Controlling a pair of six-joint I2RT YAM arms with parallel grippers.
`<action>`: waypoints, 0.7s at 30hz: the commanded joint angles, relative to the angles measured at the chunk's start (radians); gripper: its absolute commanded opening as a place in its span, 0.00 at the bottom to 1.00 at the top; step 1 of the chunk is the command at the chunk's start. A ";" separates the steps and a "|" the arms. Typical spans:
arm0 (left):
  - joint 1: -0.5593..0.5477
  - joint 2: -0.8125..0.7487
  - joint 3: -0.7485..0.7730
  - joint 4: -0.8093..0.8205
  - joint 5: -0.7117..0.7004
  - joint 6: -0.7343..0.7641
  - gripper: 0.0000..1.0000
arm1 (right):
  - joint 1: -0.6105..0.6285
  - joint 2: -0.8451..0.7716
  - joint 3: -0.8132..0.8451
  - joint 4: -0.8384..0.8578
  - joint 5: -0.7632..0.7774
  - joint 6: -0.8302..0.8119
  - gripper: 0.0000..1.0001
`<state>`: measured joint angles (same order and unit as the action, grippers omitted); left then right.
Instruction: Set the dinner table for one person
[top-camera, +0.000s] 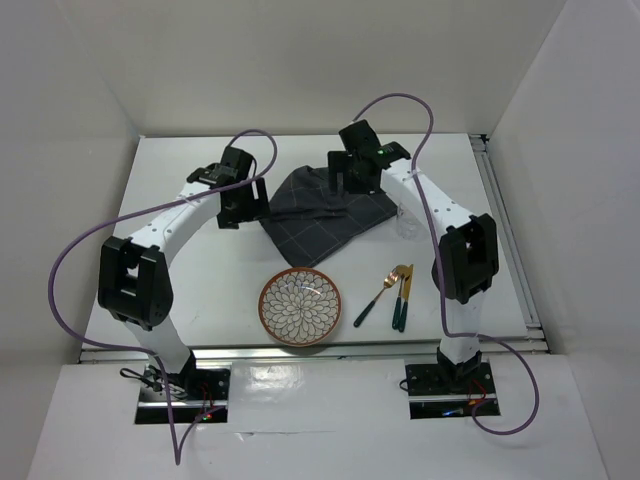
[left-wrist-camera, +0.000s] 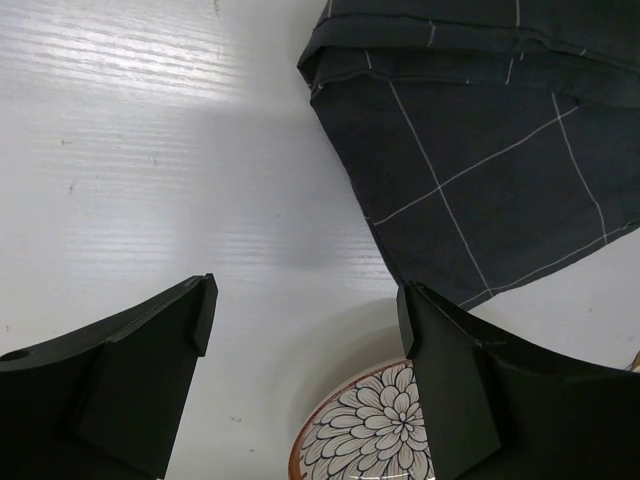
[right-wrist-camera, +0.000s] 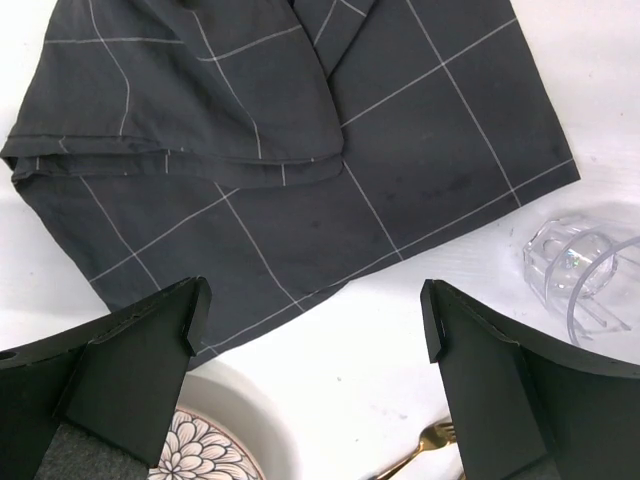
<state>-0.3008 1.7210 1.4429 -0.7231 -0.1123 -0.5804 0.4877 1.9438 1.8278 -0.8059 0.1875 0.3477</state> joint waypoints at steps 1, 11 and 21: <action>0.000 -0.014 -0.019 0.025 0.042 -0.006 0.91 | 0.015 0.012 0.034 0.022 0.023 0.007 1.00; 0.000 0.014 -0.050 0.045 0.094 -0.024 0.97 | 0.034 -0.060 -0.036 0.106 0.003 -0.029 1.00; 0.049 0.035 -0.160 0.122 0.258 -0.071 0.99 | 0.058 -0.132 -0.215 0.278 -0.181 -0.160 0.98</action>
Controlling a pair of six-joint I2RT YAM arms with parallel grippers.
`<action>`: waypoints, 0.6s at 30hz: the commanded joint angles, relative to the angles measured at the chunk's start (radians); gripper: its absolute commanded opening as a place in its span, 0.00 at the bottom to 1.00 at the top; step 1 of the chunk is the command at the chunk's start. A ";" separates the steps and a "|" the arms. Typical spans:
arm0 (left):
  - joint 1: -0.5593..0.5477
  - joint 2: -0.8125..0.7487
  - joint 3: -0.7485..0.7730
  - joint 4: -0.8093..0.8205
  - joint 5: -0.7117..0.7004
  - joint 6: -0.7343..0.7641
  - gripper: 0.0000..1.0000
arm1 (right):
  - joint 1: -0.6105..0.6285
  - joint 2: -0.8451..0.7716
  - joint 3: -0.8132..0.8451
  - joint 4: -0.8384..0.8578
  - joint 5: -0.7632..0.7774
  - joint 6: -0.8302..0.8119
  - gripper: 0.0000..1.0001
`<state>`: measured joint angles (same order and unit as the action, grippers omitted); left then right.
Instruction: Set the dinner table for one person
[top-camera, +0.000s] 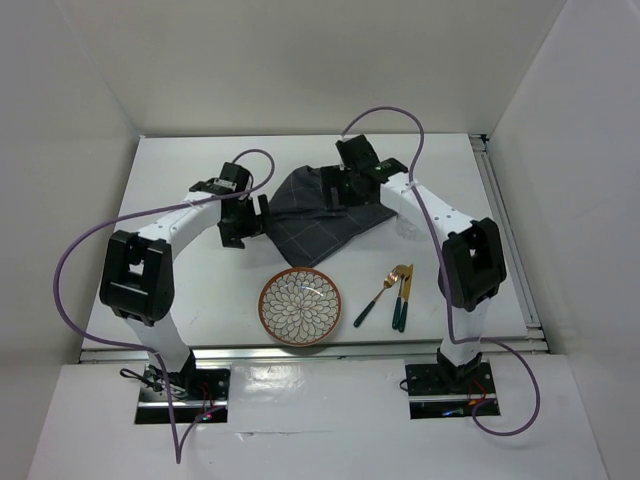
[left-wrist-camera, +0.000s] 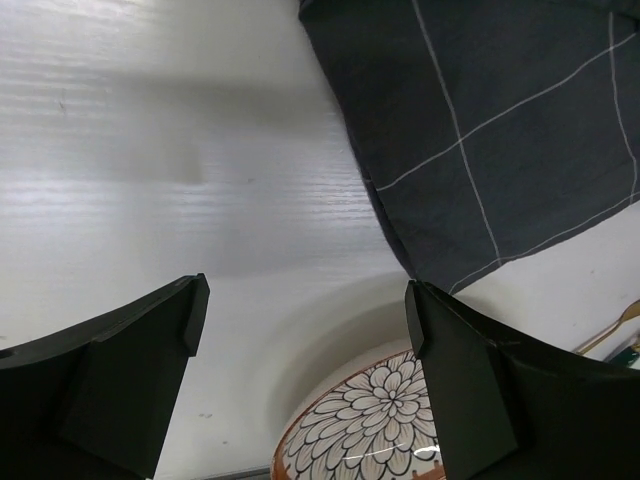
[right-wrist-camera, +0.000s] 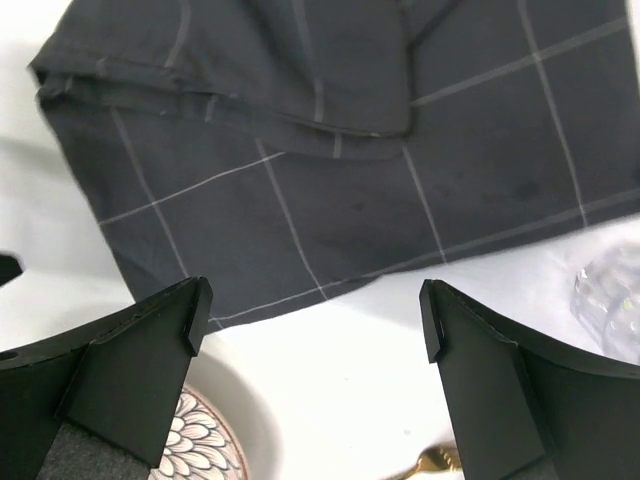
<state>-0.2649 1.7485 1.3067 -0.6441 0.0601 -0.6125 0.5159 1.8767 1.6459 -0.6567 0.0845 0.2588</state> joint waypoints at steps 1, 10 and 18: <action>0.013 0.008 -0.055 0.079 0.104 -0.059 0.99 | 0.042 -0.065 -0.034 0.144 -0.078 -0.110 0.98; -0.034 0.137 -0.034 0.155 0.181 -0.171 0.99 | 0.065 0.100 -0.002 0.259 0.034 -0.332 0.92; -0.068 0.247 0.012 0.155 0.158 -0.236 0.89 | 0.021 0.266 0.089 0.293 -0.020 -0.394 0.99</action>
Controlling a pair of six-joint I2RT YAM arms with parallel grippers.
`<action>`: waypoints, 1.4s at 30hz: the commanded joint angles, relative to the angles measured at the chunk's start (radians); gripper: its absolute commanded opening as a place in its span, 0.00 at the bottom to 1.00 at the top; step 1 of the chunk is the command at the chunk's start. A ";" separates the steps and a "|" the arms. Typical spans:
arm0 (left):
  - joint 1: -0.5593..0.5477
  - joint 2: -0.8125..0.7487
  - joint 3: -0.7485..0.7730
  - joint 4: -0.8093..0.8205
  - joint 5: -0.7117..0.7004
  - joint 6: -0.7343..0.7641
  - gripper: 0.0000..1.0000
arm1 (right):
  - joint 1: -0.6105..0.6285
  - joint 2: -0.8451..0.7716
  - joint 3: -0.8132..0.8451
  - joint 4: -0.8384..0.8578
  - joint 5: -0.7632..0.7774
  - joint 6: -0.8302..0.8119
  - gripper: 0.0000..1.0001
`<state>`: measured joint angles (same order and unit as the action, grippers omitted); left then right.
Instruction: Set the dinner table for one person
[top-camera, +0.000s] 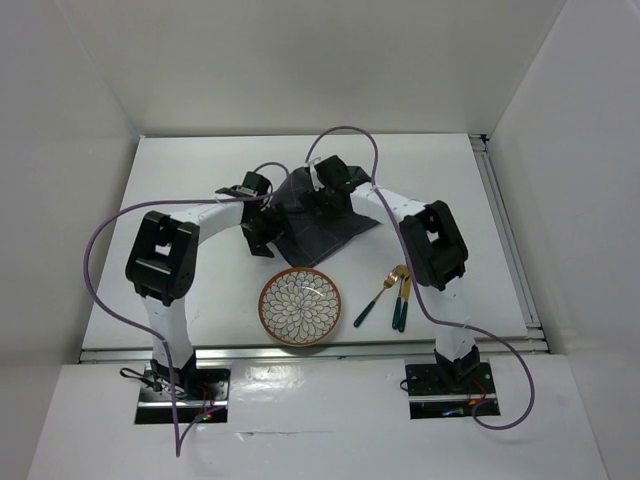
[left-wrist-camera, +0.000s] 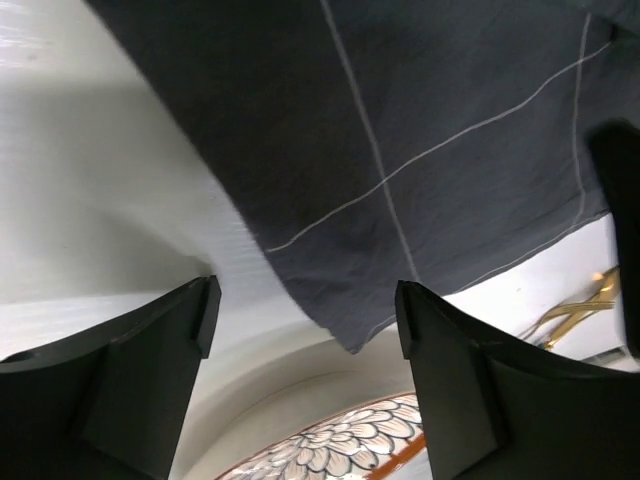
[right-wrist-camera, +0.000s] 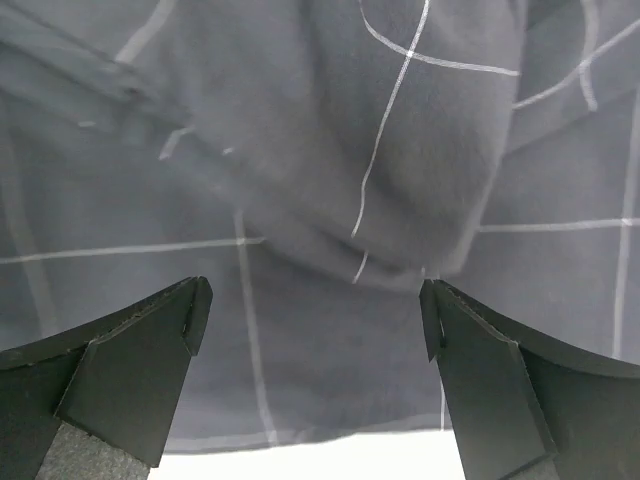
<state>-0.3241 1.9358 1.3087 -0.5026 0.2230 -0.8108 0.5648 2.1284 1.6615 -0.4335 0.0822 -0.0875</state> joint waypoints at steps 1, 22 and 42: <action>-0.019 0.069 0.021 0.013 -0.005 -0.048 0.87 | -0.043 0.024 0.073 0.081 -0.038 -0.047 0.99; 0.010 0.089 0.149 -0.060 -0.036 -0.039 0.00 | -0.106 0.174 0.204 0.110 -0.167 -0.066 0.39; 0.221 0.032 0.512 -0.254 -0.159 0.120 0.00 | -0.097 -0.171 0.277 0.069 -0.191 -0.027 0.00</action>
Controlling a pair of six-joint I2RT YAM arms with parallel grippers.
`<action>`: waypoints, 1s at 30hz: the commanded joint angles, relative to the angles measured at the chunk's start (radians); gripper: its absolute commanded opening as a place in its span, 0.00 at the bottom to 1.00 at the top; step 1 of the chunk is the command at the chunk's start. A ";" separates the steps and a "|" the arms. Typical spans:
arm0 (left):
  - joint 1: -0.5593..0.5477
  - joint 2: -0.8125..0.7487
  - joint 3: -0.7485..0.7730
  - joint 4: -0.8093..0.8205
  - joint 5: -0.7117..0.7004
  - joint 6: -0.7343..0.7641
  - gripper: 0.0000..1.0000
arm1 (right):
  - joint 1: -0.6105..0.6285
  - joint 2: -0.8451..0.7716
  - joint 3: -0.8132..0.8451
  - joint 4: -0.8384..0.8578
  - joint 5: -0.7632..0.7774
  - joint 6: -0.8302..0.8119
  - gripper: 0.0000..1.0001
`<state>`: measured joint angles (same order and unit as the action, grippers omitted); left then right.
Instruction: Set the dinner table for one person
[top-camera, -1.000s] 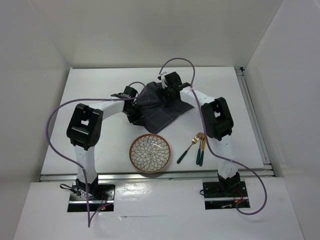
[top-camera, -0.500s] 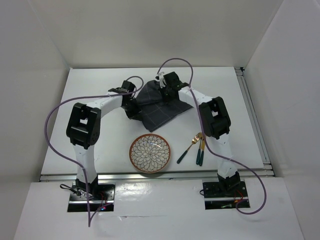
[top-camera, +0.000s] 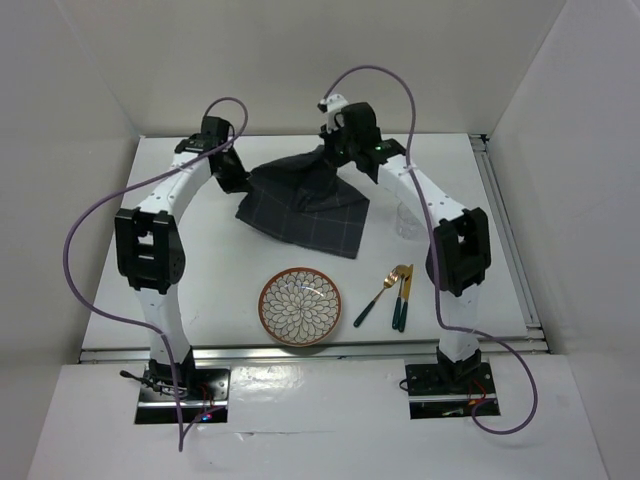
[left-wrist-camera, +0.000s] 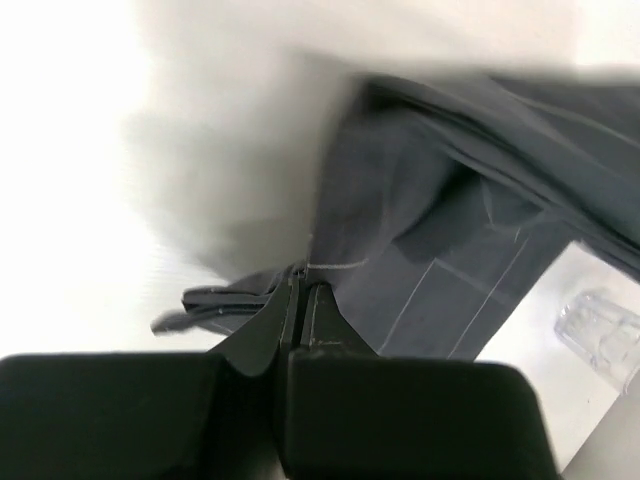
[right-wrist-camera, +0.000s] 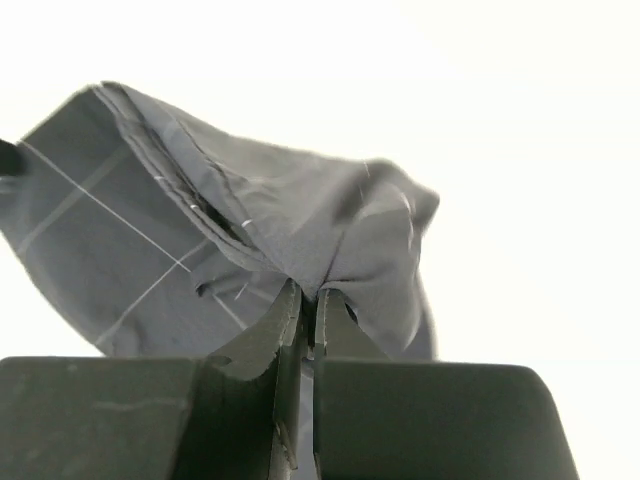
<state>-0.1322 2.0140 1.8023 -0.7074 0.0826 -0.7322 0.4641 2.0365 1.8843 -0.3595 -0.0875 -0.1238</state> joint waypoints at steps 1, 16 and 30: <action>0.039 -0.046 0.019 -0.049 -0.018 0.042 0.00 | 0.004 -0.103 0.055 -0.006 -0.021 0.009 0.00; 0.178 -0.254 0.235 -0.159 0.005 0.123 0.00 | 0.031 -0.354 0.099 -0.050 -0.021 0.062 0.00; 0.229 -0.630 0.081 -0.144 -0.007 0.169 0.00 | 0.099 -0.743 -0.231 -0.136 -0.046 0.124 0.00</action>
<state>0.0708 1.4208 1.8839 -0.8688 0.1165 -0.6064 0.5644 1.3624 1.6855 -0.4717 -0.1505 -0.0257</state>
